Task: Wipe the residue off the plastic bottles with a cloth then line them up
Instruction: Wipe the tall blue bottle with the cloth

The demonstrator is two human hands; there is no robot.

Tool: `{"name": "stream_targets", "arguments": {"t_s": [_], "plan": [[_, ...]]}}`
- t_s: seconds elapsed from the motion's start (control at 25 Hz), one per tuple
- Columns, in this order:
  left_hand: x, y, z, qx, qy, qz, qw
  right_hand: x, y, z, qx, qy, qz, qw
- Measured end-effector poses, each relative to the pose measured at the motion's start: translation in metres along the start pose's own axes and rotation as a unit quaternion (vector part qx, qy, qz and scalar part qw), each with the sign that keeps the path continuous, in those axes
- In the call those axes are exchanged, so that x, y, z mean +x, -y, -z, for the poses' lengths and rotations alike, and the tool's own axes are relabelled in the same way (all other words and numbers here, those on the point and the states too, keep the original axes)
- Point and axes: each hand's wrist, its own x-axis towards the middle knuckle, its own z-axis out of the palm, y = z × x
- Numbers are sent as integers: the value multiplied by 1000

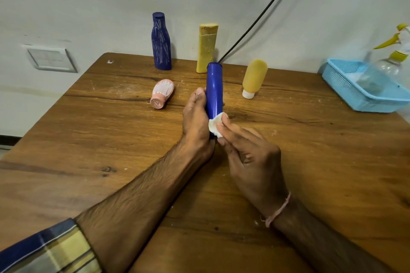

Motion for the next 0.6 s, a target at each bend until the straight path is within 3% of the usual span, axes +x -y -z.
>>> {"name": "stream_targets", "arguments": {"t_s": [0.2, 0.36, 0.4, 0.48, 0.6], "plan": [[-5, 5, -2, 35, 70, -31, 996, 53, -2, -14, 122, -65, -160, 977], [-7, 5, -6, 15, 126, -27, 991, 89, -9, -19, 171, -76, -236, 954], [-8, 4, -5, -8, 123, -9, 992, 84, -7, -20, 153, -73, -221, 960], [-8, -2, -3, -75, 118, 49, 989, 59, -1, -21, 46, -41, -107, 992], [-10, -4, -3, -90, 102, 92, 987, 37, -12, -13, -62, -3, 48, 997]]}}
